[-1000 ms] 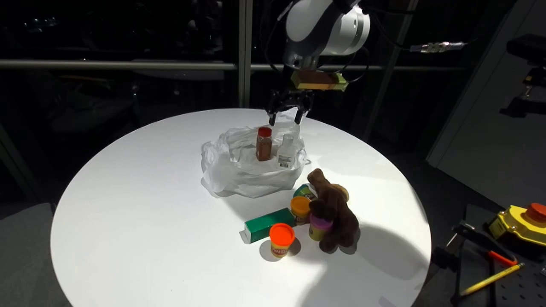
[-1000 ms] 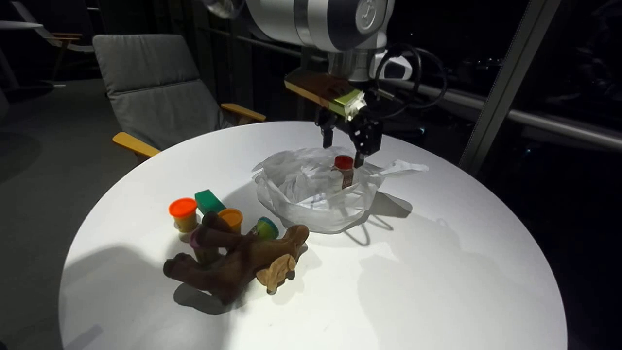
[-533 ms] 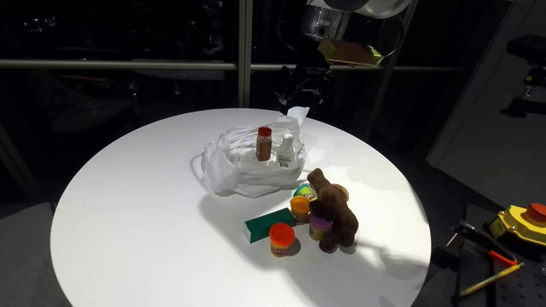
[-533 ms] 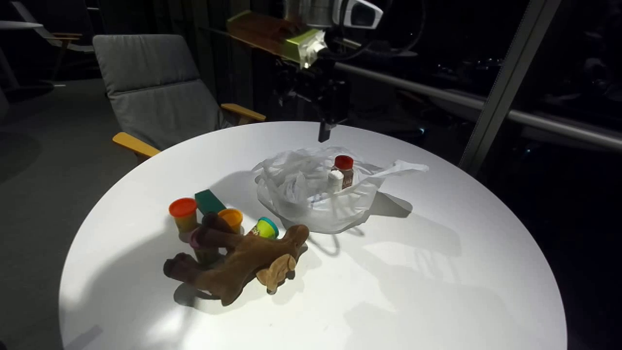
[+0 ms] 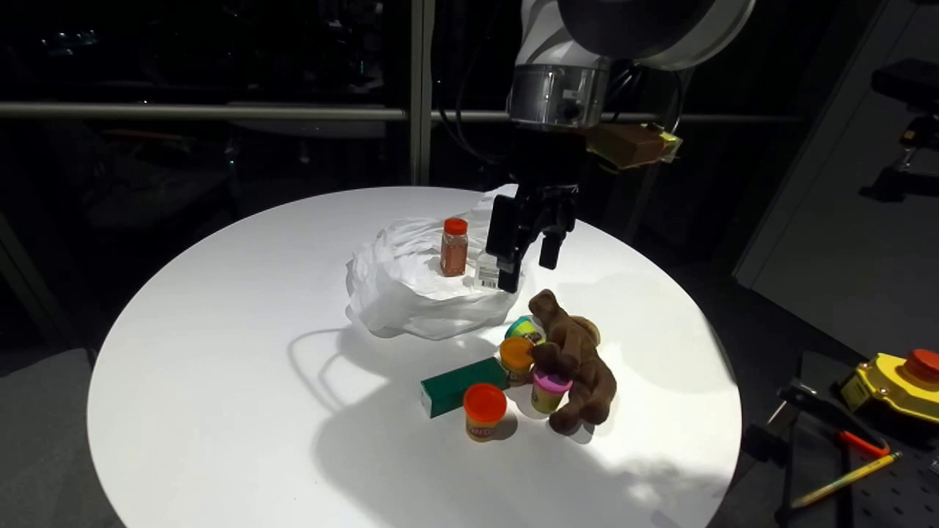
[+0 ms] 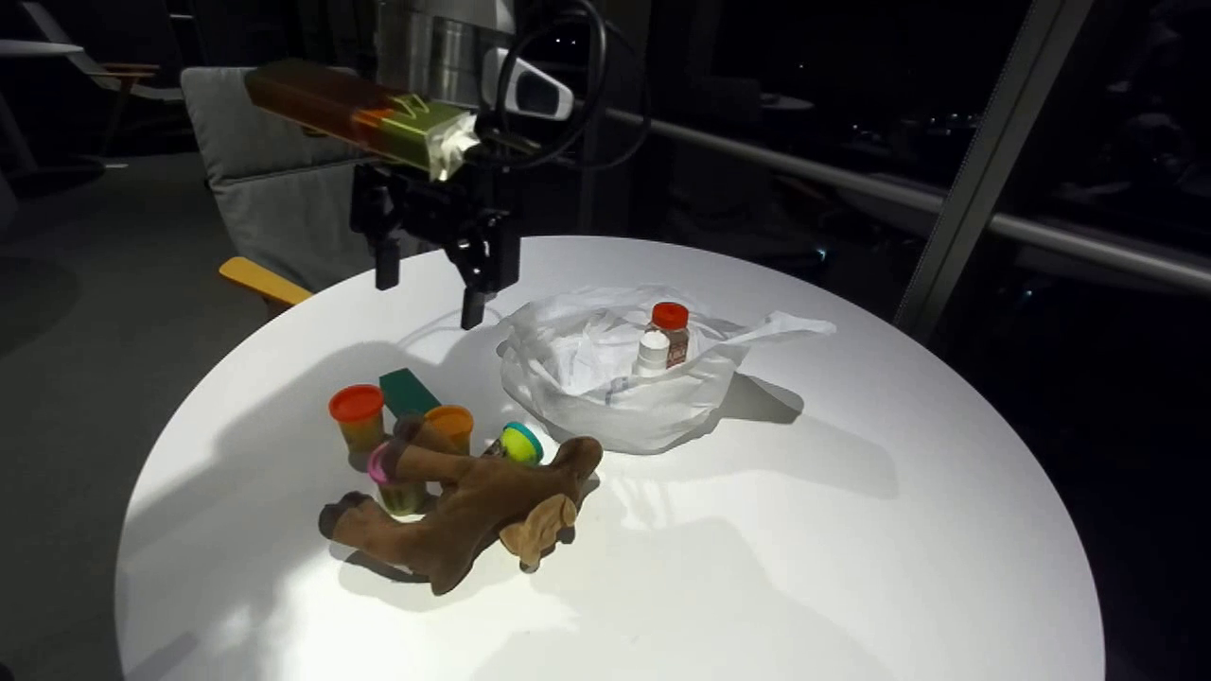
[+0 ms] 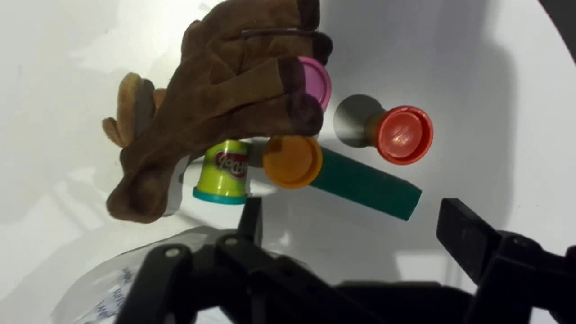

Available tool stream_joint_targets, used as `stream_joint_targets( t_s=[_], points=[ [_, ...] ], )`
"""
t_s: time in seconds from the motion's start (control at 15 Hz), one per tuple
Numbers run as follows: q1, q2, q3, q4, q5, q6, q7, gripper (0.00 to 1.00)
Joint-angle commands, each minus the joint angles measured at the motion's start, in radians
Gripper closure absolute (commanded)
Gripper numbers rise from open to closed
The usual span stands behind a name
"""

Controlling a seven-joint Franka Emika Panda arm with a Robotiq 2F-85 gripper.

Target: Put the containers, reindeer toy and green block inside the white plastic bag

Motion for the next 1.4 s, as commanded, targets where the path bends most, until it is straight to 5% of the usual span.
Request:
stream_joint_targets(
  t_s=[0.0, 0.73, 1.33],
  points=[
    [0.029, -0.009, 0.036, -0.079, 0.054, 0.073, -0.045, 0.0],
    [0.112, 0.162, 0.067, -0.151, -0.016, 0.389, -0.029, 0.0],
    [0.216, 0.238, -0.016, -0.133, -0.183, 0.5, 0.033, 0.0]
  ],
)
